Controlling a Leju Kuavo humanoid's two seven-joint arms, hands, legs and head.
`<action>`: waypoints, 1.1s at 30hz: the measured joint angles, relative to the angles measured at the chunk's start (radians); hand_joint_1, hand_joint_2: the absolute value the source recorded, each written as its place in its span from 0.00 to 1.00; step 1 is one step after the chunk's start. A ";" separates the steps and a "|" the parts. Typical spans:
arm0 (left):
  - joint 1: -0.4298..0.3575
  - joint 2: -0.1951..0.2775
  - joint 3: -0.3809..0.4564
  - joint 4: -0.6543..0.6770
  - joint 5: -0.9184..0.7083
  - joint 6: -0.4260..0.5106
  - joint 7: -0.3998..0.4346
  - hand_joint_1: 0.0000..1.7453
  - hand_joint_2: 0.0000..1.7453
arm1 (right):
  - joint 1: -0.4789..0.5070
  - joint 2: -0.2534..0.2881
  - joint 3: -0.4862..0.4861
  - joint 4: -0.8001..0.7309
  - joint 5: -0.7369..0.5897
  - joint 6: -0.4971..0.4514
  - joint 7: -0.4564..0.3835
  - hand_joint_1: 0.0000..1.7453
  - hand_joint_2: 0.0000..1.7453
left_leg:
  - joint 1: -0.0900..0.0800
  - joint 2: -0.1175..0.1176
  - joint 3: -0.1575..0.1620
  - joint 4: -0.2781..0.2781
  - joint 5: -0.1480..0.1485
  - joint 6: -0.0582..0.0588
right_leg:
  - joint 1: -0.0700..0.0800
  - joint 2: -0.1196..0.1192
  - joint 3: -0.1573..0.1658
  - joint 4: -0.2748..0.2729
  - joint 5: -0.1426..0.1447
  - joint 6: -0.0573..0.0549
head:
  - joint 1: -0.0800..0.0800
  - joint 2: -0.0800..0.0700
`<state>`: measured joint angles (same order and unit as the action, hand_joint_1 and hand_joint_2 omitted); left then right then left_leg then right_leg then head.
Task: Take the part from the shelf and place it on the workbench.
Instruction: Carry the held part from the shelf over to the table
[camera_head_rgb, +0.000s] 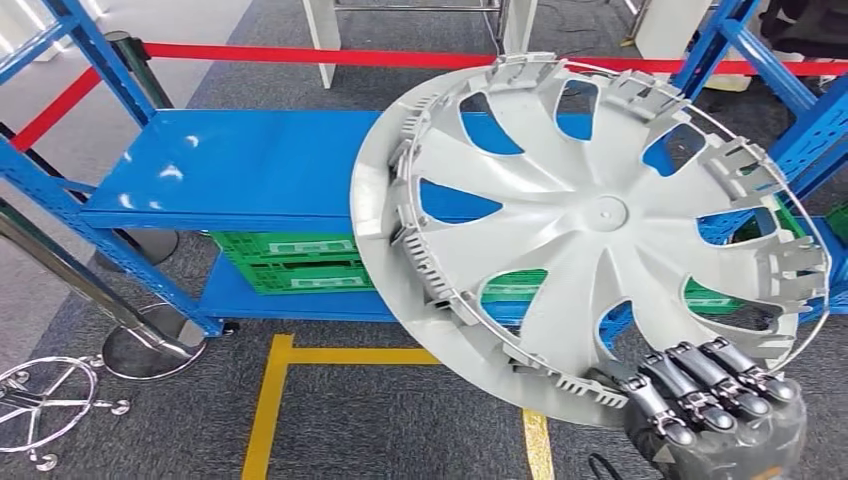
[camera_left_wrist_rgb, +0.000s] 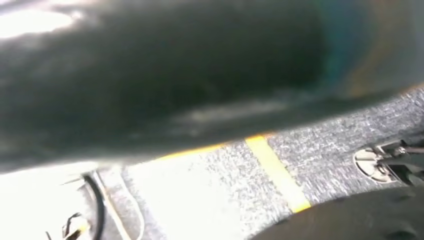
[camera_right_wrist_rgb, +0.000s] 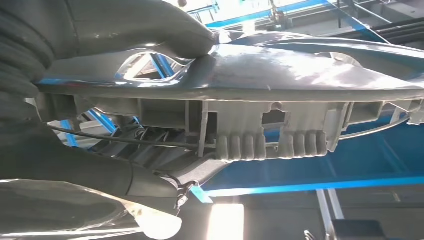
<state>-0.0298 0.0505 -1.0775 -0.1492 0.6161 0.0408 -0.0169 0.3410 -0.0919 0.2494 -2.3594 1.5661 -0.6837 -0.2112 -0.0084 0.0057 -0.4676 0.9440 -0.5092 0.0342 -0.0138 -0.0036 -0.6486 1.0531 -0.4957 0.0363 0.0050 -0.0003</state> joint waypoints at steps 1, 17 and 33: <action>0.000 0.000 0.000 0.000 -0.007 0.006 -0.010 0.00 0.00 | 0.001 0.000 -0.001 0.000 0.000 0.000 0.000 1.00 1.00 | 0.000 0.002 -0.013 0.002 0.010 0.004 | 0.000 0.002 -0.014 0.051 -0.052 0.002 | 0.002 0.000; -0.003 0.000 0.000 0.005 -0.034 0.019 -0.036 0.00 0.00 | 0.009 0.001 -0.006 -0.002 0.000 0.000 0.007 1.00 1.00 | 0.005 -0.001 -0.198 0.224 -0.064 -0.049 | -0.005 -0.005 0.146 -0.063 -0.040 -0.032 | -0.003 0.000; -0.111 -0.176 -0.341 0.000 -0.544 0.016 0.048 0.00 0.00 | -0.062 0.062 0.003 0.047 0.001 0.000 -0.048 1.00 1.00 | -0.004 -0.008 -0.059 0.024 0.031 0.009 | -0.009 0.000 -0.026 0.148 -0.129 0.016 | 0.009 0.000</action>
<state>-0.1406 -0.1255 -1.4184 -0.1489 0.0719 0.0565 0.0307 0.2787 -0.0301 0.2521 -2.3123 1.5675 -0.6839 -0.2591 -0.0128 -0.0026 -0.5270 0.9684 -0.4784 0.0436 -0.0228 -0.0035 -0.6746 1.2012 -0.6251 0.0527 0.0136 0.0000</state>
